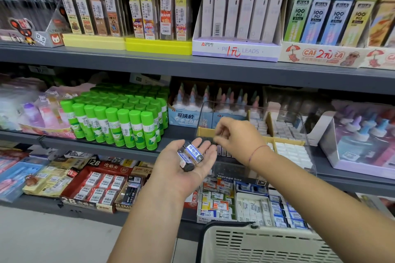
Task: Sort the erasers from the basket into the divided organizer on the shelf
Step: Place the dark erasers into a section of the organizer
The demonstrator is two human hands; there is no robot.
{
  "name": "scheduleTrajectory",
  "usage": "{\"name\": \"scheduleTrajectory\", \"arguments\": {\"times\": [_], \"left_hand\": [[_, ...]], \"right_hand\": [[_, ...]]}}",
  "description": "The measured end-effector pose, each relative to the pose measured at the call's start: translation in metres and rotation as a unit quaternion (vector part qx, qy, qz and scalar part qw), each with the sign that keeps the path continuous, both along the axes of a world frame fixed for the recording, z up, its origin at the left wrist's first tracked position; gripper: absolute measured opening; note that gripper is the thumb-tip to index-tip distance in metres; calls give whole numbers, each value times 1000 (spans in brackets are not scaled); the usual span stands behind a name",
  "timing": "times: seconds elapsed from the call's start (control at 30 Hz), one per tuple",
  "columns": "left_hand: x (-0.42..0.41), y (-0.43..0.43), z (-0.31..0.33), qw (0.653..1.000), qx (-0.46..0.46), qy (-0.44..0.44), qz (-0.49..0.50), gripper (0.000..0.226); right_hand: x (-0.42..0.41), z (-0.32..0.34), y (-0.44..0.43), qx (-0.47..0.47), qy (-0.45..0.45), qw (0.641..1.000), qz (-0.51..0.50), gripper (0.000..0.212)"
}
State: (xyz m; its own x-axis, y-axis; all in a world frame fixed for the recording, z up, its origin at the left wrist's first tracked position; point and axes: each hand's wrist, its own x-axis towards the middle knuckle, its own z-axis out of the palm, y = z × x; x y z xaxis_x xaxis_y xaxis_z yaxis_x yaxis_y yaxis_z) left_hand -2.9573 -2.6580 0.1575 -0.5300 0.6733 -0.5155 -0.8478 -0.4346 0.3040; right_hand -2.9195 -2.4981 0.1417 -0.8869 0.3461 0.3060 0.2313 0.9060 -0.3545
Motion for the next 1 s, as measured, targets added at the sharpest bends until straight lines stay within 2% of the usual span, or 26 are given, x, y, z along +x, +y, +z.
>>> {"name": "scheduleTrajectory", "arguments": {"times": [0.07, 0.13, 0.2, 0.3, 0.47, 0.53, 0.6, 0.7, 0.8, 1.0], "left_hand": [[2, 3, 0, 1000, 1, 15, -11, 38], [6, 6, 1, 1000, 4, 24, -12, 30], [10, 9, 2, 999, 1, 40, -17, 24], [14, 12, 0, 998, -1, 58, -25, 21], [8, 10, -6, 998, -47, 26, 19, 32], [4, 7, -10, 997, -54, -22, 58, 36], [2, 6, -11, 993, -61, -52, 83, 38], [3, 8, -11, 993, -88, -48, 65, 44], [3, 9, -11, 993, -103, -34, 41, 47], [0, 9, -14, 994, -107, -12, 36, 36]], "right_hand": [[8, 16, -9, -79, 59, 995, 32, 10], [15, 30, -24, -157, 31, 983, 95, 20], [17, 35, -36, -146, -30, 981, 120, 25], [15, 33, -41, -110, -41, 988, 95, 20], [22, 45, -12, -199, -11, 978, 56, 18], [24, 48, 6, -160, -8, 987, 12, 23], [22, 41, 16, -102, -51, 993, -12, 24], [16, 19, 11, -31, -122, 992, 6, 21], [6, 0, 9, 39, -135, 990, 17, 27], [-7, -20, 9, 31, -137, 990, 4, 25]]}}
